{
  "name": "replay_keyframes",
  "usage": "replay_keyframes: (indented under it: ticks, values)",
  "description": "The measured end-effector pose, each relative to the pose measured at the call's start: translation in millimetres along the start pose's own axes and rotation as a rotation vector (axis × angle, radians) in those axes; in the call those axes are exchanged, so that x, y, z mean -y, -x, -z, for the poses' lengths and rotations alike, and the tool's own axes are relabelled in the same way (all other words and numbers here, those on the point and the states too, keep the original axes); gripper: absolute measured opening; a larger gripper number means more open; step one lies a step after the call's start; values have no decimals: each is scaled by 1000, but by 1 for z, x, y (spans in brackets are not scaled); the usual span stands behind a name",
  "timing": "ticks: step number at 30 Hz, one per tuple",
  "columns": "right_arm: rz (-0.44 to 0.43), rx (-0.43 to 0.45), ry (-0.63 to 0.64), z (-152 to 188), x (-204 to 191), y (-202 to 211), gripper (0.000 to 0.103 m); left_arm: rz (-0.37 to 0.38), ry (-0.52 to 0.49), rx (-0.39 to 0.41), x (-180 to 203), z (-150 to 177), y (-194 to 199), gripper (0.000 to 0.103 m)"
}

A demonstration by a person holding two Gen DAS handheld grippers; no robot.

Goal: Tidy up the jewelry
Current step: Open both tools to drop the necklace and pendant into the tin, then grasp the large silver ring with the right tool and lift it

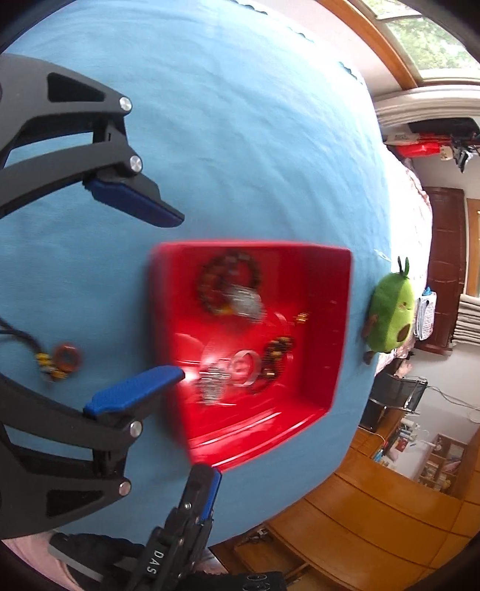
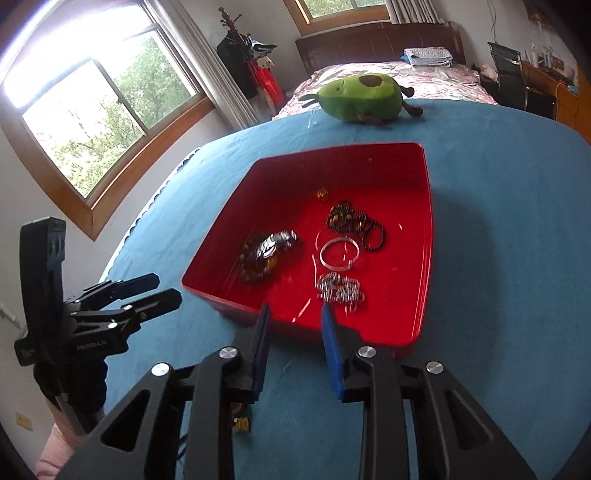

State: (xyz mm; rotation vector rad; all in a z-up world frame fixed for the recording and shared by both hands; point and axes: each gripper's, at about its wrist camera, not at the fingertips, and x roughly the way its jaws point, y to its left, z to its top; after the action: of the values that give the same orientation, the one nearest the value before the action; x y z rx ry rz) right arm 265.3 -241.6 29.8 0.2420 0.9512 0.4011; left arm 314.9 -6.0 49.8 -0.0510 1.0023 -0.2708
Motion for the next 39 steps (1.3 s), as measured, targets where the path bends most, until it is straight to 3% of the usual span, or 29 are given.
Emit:
replay_keyframes:
  ticks: [7,15,19,27,30,39]
  values:
    - [17,-65,13,82,-12,24,29,-52,6,18,-9,78,35,88]
    - [8,-151,33,163,-30,37,34,-106,16,-61,-4,154,52,88]
    - [-2,-190,41,191,-38,39,41,-91,19,-103,2,187,56,88]
    - [-13,-227,56,225,-49,43,53,-83,35,-114,14,217,65,88]
    - [5,-239,73,230,-56,38,63,-76,54,-132,15,223,63,88]
    - [85,-244,148,243,-77,29,65,-67,74,-140,19,229,66,88]
